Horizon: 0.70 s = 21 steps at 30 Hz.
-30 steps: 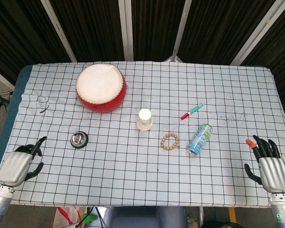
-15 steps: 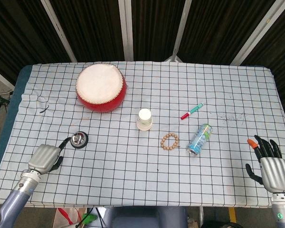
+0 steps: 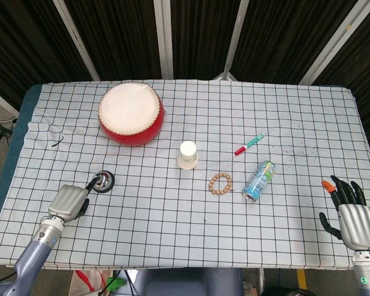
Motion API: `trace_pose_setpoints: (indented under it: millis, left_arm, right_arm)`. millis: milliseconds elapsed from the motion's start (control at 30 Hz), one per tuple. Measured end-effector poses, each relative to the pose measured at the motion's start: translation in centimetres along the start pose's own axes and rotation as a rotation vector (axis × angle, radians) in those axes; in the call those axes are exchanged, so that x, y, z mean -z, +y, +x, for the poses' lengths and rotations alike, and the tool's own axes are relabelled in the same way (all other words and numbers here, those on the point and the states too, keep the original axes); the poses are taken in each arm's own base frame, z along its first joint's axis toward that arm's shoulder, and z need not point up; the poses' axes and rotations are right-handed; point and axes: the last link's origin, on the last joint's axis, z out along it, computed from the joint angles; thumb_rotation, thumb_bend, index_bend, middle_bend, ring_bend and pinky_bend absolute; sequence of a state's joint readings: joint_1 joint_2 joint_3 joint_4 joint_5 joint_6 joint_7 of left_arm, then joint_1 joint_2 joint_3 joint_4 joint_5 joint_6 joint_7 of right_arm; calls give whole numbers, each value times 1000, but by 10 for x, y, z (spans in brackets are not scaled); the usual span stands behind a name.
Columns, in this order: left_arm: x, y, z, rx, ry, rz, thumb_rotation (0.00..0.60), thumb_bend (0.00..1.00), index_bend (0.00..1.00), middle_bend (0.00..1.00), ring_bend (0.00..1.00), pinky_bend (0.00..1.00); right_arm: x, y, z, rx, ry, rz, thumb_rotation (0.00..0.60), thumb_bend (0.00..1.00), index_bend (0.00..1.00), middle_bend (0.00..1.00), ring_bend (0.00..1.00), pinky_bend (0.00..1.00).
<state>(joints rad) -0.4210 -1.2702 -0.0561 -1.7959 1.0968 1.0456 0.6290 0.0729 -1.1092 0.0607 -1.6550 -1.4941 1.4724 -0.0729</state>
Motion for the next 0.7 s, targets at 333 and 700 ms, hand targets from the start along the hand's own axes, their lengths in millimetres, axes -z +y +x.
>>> trace_pose_setpoints:
  millis: [333, 700]
  left_arm:
    - [-2, -3, -5, -14, -10, 36, 600, 868, 1, 826, 640, 655]
    - [-7, -2, -7, -29, -17, 33, 600, 867, 0, 826, 640, 655]
  right_arm:
    - [-1, -1, -2, 6, -8, -1, 600, 404, 164, 83, 111, 40]
    - [-2, -1, -3, 6, -11, -3, 600, 402, 164, 83, 111, 39]
